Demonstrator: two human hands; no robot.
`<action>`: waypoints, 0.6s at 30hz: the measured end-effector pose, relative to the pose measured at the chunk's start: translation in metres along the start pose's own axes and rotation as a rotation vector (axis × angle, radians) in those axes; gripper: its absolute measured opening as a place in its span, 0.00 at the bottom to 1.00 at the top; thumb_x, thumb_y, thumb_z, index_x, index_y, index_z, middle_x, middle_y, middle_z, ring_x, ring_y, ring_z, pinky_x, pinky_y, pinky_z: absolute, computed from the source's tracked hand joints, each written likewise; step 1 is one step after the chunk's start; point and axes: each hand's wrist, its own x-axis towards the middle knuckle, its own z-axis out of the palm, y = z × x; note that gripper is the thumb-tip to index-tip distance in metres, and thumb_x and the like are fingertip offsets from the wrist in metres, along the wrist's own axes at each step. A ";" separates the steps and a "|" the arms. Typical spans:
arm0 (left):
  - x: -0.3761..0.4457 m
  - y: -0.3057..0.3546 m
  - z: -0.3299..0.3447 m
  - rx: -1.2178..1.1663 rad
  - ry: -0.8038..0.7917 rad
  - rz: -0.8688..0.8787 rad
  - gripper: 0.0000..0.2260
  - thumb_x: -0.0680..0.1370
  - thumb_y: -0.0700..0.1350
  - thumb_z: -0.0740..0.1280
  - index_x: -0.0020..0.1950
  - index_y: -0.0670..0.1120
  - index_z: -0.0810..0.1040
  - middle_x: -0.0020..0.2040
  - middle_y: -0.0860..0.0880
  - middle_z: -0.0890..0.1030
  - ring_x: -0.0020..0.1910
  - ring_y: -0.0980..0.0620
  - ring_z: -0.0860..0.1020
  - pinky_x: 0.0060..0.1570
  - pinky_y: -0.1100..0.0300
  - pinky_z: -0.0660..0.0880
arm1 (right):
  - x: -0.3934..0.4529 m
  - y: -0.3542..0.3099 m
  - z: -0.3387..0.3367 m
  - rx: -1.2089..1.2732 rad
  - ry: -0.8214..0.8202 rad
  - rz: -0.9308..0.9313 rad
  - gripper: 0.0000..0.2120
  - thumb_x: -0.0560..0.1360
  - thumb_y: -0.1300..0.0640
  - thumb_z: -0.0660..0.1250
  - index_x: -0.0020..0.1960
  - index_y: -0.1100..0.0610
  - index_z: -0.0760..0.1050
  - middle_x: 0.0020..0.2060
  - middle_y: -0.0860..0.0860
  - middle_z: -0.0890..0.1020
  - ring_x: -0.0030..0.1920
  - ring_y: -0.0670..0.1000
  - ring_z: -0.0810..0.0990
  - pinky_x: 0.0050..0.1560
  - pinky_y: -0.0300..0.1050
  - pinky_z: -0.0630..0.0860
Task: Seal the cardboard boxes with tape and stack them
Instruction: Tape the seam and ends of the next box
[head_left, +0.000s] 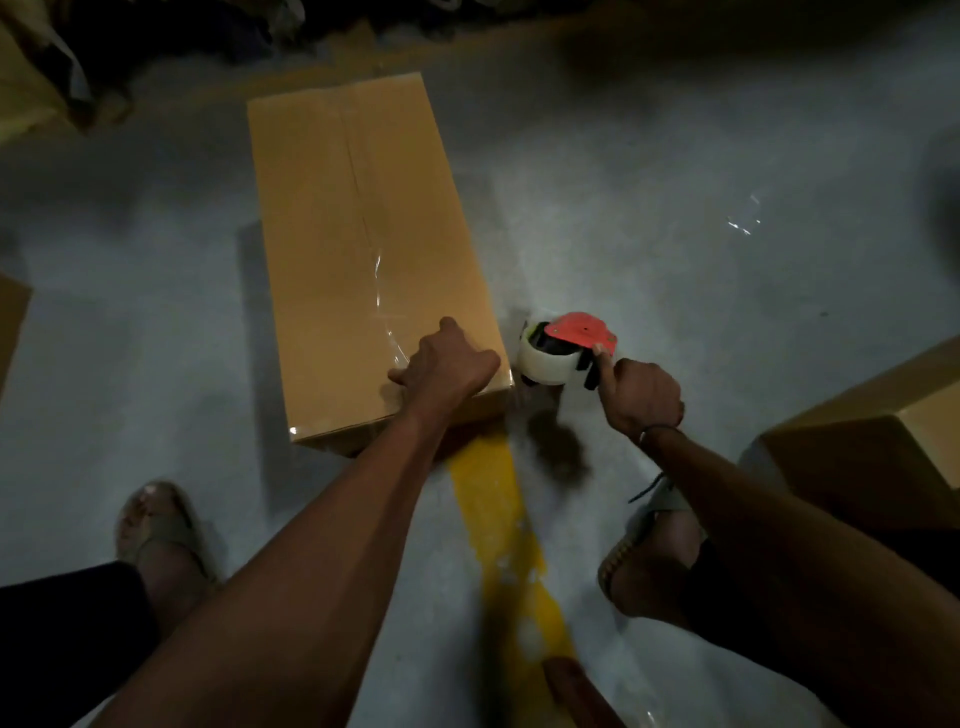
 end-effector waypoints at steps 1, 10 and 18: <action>0.000 -0.002 0.000 0.067 0.021 0.042 0.21 0.75 0.57 0.69 0.63 0.49 0.71 0.60 0.45 0.79 0.60 0.38 0.77 0.64 0.40 0.64 | -0.002 -0.003 0.009 0.017 -0.013 0.028 0.37 0.81 0.30 0.44 0.38 0.57 0.77 0.38 0.60 0.82 0.42 0.63 0.82 0.37 0.50 0.73; 0.001 -0.026 0.019 0.109 0.224 0.186 0.18 0.76 0.65 0.69 0.53 0.53 0.69 0.54 0.51 0.83 0.56 0.41 0.80 0.56 0.44 0.62 | -0.023 -0.027 0.082 0.294 -0.192 0.174 0.20 0.84 0.45 0.59 0.55 0.64 0.73 0.53 0.65 0.79 0.56 0.66 0.78 0.54 0.58 0.72; 0.000 -0.029 0.023 0.056 0.262 0.202 0.17 0.77 0.63 0.70 0.52 0.54 0.69 0.49 0.54 0.80 0.54 0.42 0.80 0.53 0.47 0.60 | -0.018 -0.026 0.078 0.396 -0.379 0.152 0.18 0.76 0.53 0.66 0.53 0.70 0.77 0.53 0.69 0.79 0.56 0.69 0.78 0.53 0.55 0.70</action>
